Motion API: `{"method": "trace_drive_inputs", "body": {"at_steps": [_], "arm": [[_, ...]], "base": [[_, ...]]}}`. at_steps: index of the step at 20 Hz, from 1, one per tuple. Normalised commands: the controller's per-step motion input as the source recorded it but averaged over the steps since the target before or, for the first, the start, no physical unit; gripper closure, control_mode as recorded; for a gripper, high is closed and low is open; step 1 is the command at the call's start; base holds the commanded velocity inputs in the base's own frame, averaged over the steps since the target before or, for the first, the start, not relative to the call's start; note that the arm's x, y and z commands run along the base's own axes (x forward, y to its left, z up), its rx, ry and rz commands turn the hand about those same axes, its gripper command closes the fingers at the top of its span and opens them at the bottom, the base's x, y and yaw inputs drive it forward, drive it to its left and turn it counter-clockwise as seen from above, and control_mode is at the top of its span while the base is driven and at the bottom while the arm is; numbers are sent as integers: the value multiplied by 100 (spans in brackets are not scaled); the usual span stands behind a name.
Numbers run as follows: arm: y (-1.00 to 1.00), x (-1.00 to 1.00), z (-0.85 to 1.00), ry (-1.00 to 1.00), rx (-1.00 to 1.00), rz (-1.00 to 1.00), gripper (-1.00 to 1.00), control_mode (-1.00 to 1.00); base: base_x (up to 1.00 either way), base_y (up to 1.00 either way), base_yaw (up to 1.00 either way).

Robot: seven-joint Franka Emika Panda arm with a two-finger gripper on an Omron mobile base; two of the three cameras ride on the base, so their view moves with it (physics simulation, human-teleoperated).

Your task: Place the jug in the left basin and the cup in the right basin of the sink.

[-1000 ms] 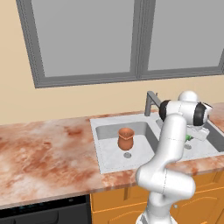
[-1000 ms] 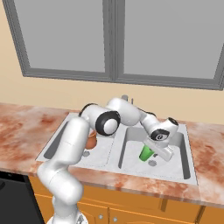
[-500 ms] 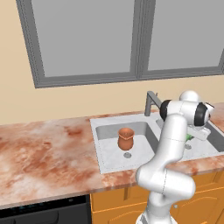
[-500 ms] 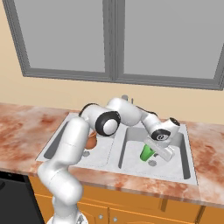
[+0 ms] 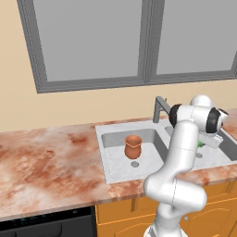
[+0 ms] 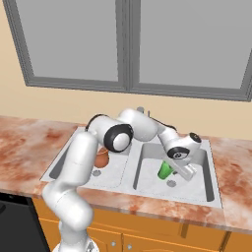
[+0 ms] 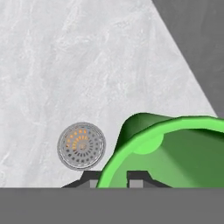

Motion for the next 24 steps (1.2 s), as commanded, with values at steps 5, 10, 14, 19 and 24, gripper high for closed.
{"method": "trace_drive_inputs", "body": {"at_steps": [5,10,14,19,24], "arm": [[0,-9,-1,-12,-10,1,100,-100],[0,-17,0,-10,-9,0,100,-100],[0,-20,0,-3,-5,0,100,-100],[0,-4,0,0,-1,0,-100,-100],[0,0,0,0,0,0,-100,-100]], "base": [[0,0,0],[0,0,0],[0,0,0],[0,0,0],[0,0,0]]}}
